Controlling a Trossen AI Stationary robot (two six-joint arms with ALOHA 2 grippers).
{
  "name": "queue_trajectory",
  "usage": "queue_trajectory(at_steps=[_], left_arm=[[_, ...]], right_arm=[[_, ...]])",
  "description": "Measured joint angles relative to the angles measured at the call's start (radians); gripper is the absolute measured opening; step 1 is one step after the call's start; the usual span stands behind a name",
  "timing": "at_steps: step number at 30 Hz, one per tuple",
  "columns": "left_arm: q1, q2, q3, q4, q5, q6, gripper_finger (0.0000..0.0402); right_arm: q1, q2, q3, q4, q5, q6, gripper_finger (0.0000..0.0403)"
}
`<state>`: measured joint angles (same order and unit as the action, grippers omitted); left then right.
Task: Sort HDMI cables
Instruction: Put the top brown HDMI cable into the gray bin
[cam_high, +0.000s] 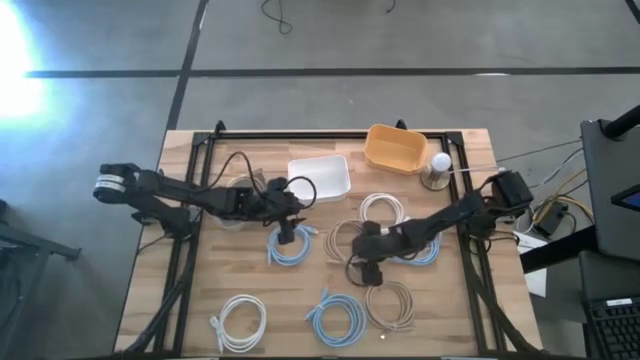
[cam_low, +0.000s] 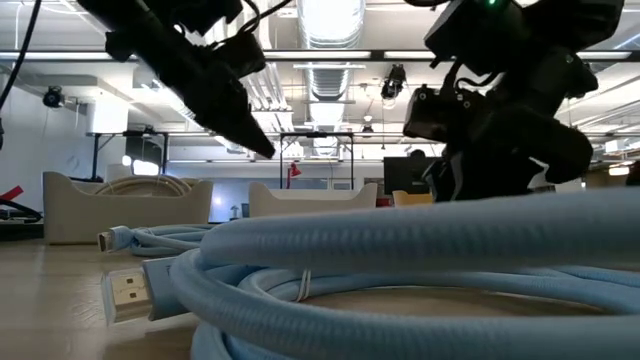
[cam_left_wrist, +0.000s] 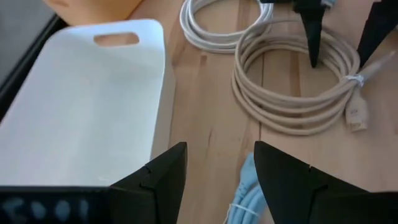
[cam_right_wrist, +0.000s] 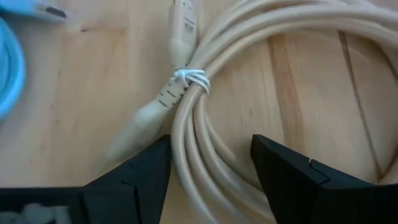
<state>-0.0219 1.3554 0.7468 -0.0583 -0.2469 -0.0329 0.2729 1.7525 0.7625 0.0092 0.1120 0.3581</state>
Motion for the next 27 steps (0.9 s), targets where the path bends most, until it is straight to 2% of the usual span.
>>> queue_trajectory(at_steps=[6,12,17,22,27], left_arm=[[-0.001,0.001,-0.034,0.056,0.004,-0.043,0.02],[-0.001,0.001,-0.034,0.085,0.059,-0.096,0.02],[-0.001,0.001,-0.034,0.115,0.119,-0.187,0.02],[-0.001,0.001,-0.034,0.115,0.18,-0.31,0.02],[-0.002,0.001,-0.034,0.115,0.269,-0.406,0.02]], right_arm=[[-0.005,0.032,0.035,-0.033,-0.001,-0.067,0.0179],[-0.024,0.025,0.043,-0.039,-0.017,-0.082,0.0097],[-0.042,0.008,0.088,-0.09,-0.092,-0.097,0.0029],[-0.041,-0.027,0.182,-0.146,-0.105,-0.178,0.0029],[-0.042,-0.029,0.292,-0.271,-0.036,-0.308,0.003]])
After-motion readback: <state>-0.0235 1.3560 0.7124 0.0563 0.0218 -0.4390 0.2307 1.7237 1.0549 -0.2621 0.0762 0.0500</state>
